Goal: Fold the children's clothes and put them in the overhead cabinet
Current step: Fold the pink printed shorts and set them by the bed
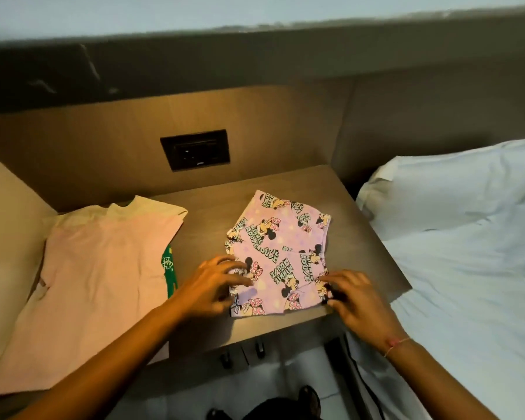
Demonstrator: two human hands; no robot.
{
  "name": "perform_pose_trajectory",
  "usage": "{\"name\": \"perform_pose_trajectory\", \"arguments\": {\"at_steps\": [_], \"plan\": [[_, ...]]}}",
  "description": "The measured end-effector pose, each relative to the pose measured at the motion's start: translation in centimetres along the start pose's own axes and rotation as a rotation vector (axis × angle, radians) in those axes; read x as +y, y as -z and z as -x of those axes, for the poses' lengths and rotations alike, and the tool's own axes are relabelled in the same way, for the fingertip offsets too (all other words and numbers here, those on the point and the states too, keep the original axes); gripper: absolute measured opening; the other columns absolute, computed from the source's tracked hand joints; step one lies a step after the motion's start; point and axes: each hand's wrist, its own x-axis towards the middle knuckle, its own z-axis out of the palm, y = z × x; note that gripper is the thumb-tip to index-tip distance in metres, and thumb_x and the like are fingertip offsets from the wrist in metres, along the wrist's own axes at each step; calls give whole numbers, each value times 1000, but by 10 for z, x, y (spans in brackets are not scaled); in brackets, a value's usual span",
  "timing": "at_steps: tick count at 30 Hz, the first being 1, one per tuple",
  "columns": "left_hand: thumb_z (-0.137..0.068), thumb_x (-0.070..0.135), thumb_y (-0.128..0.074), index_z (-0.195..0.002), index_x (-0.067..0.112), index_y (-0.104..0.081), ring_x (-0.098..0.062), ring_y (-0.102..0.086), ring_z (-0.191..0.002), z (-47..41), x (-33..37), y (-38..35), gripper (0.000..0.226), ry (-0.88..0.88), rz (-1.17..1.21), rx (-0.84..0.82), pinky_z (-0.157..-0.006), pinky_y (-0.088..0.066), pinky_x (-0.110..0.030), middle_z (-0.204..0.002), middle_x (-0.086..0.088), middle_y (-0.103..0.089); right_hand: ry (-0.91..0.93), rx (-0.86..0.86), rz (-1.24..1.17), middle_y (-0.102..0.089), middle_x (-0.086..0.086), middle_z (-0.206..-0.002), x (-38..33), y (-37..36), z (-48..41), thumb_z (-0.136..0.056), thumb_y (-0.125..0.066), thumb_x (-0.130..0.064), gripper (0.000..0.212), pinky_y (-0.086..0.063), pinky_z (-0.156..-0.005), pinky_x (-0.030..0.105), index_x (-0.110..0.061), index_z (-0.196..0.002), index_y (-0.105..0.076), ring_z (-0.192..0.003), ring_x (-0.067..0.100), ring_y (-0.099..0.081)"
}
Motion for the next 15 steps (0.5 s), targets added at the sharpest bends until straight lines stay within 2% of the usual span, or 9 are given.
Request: {"name": "perform_pose_trajectory", "arguments": {"at_steps": [1, 3, 6, 12, 15], "plan": [[-81, 29, -65, -125, 42, -61, -16, -21, -144, 4, -1, -3, 45, 3, 16, -59, -114, -23, -51, -150, 10, -40, 78, -62, 67, -54, -9, -133, 2, -5, 0, -88, -64, -34, 42, -45, -98, 35, -37, -129, -55, -120, 15, -47], [-82, 33, -66, -121, 43, -63, -11, -13, -146, 8, -4, -5, 41, 8, 42, -96, -118, -17, -47, -153, 14, -34, 143, -104, 166, -50, -10, -141, 8, -13, 0, -89, -62, -35, 43, -41, -100, 36, -39, -131, -55, -125, 17, -44], [-81, 39, -67, -122, 43, -62, -8, -4, -147, 15, -8, -10, 41, -22, 43, -113, -114, -11, -41, -156, 16, -26, 159, -41, 169, -56, -11, -133, 13, -17, -2, -86, -66, -37, 37, -42, -92, 36, -40, -123, -61, -118, 18, -50], [-87, 33, -66, -113, 29, -70, -15, -25, -145, 18, 0, -17, 27, 38, 110, 12, -116, -28, -48, -146, 9, -47, 172, 120, 174, -69, -3, -111, 2, -32, -6, -85, -70, -29, 19, -50, -77, 37, -26, -104, -71, -99, 24, -61], [-94, 31, -59, -114, 31, -67, -9, -40, -136, 26, 11, -20, 22, 171, 406, 165, -111, -37, -40, -135, 11, -57, 155, 160, 47, -69, -5, -106, -5, -29, 3, -92, -59, -33, 19, -49, -79, 36, -23, -103, -70, -97, 20, -59]]}}
